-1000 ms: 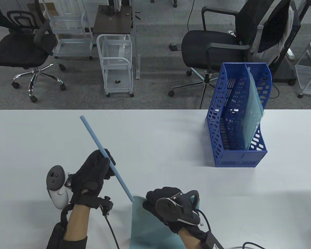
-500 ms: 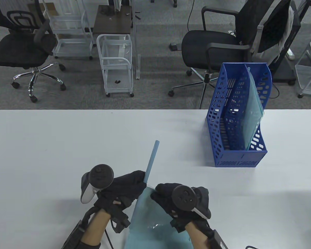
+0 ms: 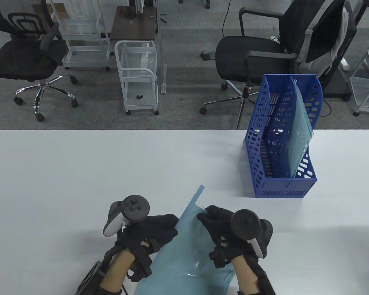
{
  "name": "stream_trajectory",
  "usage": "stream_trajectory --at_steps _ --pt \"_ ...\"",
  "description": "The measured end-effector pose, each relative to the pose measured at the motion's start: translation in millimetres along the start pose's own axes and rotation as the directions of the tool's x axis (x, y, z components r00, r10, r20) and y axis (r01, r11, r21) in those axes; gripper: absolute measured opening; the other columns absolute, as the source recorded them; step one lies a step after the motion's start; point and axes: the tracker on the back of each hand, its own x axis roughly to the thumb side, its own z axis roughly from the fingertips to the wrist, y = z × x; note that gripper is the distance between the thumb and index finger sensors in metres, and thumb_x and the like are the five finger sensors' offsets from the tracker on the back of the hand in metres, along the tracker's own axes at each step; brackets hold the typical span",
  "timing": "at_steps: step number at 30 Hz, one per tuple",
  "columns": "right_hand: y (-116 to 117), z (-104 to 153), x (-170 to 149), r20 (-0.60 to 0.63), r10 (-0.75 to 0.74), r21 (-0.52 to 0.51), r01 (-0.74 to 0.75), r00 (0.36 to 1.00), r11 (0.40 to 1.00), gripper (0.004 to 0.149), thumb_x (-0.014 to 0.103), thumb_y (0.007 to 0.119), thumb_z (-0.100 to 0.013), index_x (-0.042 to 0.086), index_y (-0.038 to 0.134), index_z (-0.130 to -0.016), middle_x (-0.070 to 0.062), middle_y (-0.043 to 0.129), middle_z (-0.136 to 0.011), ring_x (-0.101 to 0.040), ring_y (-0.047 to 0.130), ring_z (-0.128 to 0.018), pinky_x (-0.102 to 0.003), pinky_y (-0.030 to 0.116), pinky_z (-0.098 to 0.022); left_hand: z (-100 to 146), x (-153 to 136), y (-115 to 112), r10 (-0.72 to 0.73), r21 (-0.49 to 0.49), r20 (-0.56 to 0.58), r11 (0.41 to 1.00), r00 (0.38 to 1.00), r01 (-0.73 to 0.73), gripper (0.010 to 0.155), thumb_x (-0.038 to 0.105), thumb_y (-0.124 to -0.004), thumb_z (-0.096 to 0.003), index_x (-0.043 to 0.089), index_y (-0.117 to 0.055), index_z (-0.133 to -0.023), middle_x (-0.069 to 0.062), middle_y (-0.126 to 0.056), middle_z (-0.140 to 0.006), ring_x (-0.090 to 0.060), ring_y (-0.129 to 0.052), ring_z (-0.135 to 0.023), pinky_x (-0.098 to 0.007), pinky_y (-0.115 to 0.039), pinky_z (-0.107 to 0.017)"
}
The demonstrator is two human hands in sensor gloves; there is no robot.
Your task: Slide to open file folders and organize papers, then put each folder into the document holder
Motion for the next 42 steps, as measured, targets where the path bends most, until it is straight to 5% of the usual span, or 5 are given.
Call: stream_trajectory --at_steps 19,26,31,35,42 --pt "-11.7 -2.8 -16.6 -0.047 -0.072 -0.027 0.071 0.996 0.997 0.039 0.057 0.087 -0.033 0.029 0.098 -0.060 0.007 0.104 -0.038 -0.012 0.099 -0.022 -0.030 0.090 -0.021 -4.4 -15.4 -0.5 -0.015 -0.120 -0.075 0.993 0.997 0.006 0.057 0.047 -0.088 -0.0465 0.027 -0.080 -0.100 -0.002 -0.092 -0.091 -0.030 -0.097 -0.069 -0.047 -0.082 -0.052" --pt "-13.0 -0.6 -15.7 0.004 -0.106 -0.072 0.106 0.994 0.992 0.040 0.059 0.087 -0.033 0.032 0.096 -0.062 0.008 0.104 -0.043 -0.012 0.100 -0.028 -0.031 0.090 -0.026 -26.0 -45.0 -17.7 0.234 -0.292 -0.049 0.926 0.971 -0.239 0.054 0.045 -0.088 -0.0478 0.029 -0.083 -0.099 -0.002 -0.098 -0.092 -0.029 -0.104 -0.075 -0.049 -0.085 -0.059" --pt "-21.0 -1.1 -27.8 -0.094 -0.076 -0.093 0.067 0.993 0.993 0.083 0.067 0.084 -0.032 0.033 0.054 -0.102 0.002 0.066 -0.108 -0.041 0.078 -0.091 -0.063 0.064 -0.067 -19.3 -46.5 -3.3 0.297 -0.103 0.015 0.950 0.955 -0.294 0.046 0.039 -0.086 -0.0481 0.026 -0.089 -0.092 -0.004 -0.104 -0.077 -0.027 -0.107 -0.062 -0.048 -0.087 -0.053" --pt "-26.6 -0.3 -56.3 -0.220 -0.217 -0.126 0.193 0.951 0.973 0.103 0.074 0.082 -0.030 0.027 0.029 -0.105 -0.003 0.041 -0.116 -0.048 0.064 -0.098 -0.065 0.058 -0.069 -6.3 -52.7 15.4 0.390 0.068 0.137 0.913 0.911 -0.401 0.045 0.039 -0.086 -0.0475 0.027 -0.090 -0.091 -0.003 -0.104 -0.074 -0.026 -0.107 -0.058 -0.047 -0.088 -0.050" --pt "9.3 -10.8 -68.9 -0.302 -0.499 0.304 0.578 0.812 0.757 0.103 0.068 0.089 -0.031 0.024 0.036 -0.107 -0.008 0.057 -0.114 -0.044 0.075 -0.096 -0.061 0.060 -0.071 3.7 -50.5 30.0 0.443 0.102 0.334 0.860 0.832 -0.499 0.045 0.039 -0.086 -0.0474 0.029 -0.090 -0.091 -0.002 -0.104 -0.075 -0.026 -0.106 -0.060 -0.048 -0.087 -0.052"
